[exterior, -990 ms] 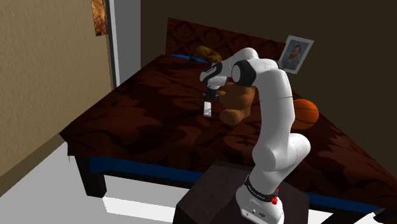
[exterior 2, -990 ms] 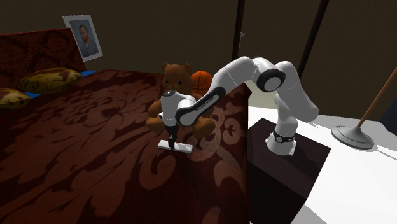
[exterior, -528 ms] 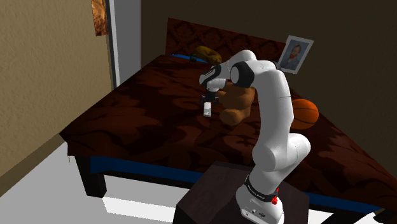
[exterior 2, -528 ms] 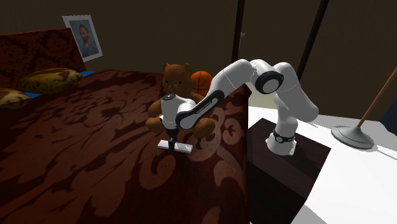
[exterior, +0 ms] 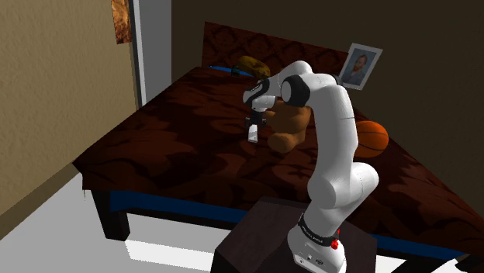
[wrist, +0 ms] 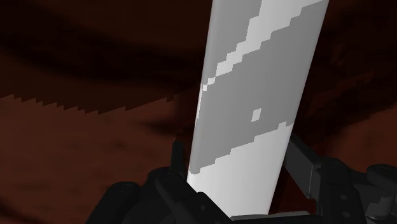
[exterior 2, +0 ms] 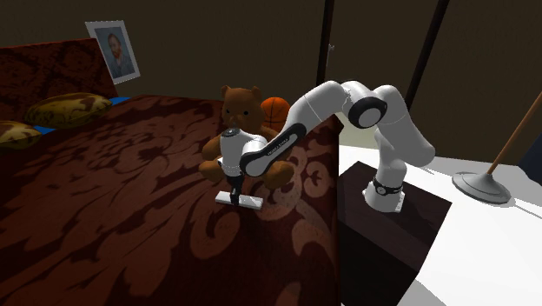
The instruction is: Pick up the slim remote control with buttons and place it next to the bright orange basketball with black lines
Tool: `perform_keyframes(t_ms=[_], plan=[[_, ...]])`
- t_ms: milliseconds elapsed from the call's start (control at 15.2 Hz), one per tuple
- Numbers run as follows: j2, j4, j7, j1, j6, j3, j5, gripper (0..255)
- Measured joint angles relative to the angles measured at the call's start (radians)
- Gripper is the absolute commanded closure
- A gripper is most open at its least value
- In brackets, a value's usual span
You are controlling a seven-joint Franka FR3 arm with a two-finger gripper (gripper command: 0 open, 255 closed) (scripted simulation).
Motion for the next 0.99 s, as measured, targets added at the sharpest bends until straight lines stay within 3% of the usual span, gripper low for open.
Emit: perform_keyframes(t_ms=[396, 990], plan=[[-0.005, -0.001, 0.001, 0.001, -0.004, -0.001, -0.001, 255], [-0.067, 0.017, 0.009, 0.008, -0.083, -0.013, -0.018, 255]])
